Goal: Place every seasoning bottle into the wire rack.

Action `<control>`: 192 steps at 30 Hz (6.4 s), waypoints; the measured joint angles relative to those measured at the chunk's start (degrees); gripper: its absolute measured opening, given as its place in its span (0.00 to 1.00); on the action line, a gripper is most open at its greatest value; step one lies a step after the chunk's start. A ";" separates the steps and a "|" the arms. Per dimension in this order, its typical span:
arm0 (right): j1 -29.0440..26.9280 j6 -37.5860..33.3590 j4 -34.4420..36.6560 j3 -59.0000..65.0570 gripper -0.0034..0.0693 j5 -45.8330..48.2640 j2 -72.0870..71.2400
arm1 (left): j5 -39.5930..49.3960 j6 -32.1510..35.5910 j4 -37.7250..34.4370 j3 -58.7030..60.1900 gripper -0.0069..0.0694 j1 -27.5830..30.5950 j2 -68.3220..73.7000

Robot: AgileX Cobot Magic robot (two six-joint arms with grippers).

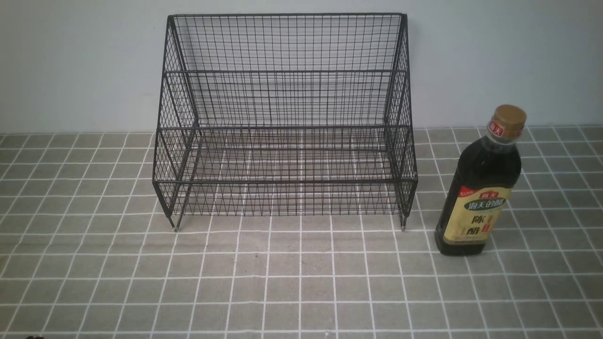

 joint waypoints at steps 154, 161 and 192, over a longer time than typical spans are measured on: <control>3.08 -22.53 -6.10 -84.47 0.04 58.20 83.15 | 0.00 0.00 0.00 0.00 0.08 0.00 0.00; -3.02 -19.78 -7.91 -76.03 0.03 60.03 73.83 | 0.00 0.00 0.00 0.00 0.08 0.00 0.00; -3.09 -55.32 31.18 -17.76 0.03 6.16 13.44 | 0.00 0.00 0.00 0.00 0.08 0.00 0.00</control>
